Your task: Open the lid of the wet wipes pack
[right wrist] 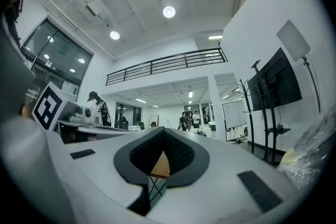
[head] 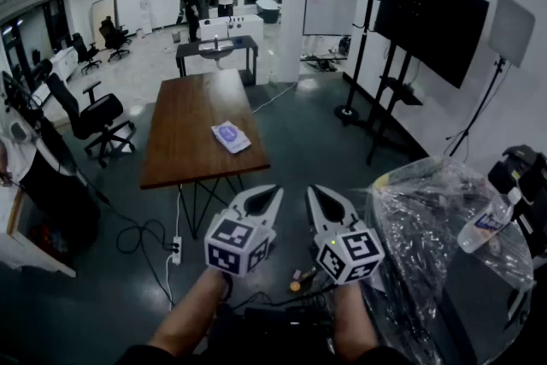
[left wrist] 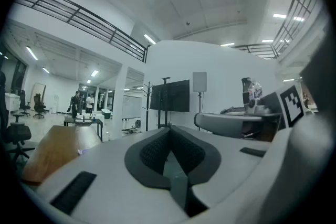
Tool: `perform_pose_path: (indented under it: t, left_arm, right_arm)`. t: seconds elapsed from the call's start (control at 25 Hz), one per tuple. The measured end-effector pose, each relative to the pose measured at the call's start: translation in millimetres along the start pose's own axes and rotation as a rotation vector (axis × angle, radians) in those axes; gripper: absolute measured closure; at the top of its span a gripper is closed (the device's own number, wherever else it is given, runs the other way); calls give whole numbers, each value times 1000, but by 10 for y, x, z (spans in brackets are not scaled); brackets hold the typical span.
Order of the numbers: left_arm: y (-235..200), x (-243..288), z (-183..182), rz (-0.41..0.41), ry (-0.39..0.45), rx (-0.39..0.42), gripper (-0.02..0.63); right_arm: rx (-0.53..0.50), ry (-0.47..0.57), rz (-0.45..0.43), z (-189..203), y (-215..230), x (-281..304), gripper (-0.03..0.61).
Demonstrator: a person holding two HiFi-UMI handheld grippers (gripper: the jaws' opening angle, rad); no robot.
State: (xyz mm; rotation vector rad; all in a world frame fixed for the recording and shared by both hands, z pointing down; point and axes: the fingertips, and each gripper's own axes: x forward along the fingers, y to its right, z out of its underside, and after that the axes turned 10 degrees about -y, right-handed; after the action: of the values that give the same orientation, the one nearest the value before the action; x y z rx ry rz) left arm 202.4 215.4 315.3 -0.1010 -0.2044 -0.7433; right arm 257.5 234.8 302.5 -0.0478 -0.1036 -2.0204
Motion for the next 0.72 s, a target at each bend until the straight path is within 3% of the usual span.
perform_pose_path:
  t: [0.72]
  left_arm:
    - [-57,-12,68,-34,-18,-15,609]
  right_arm:
    - [12,7,-46,2,-34,39,568]
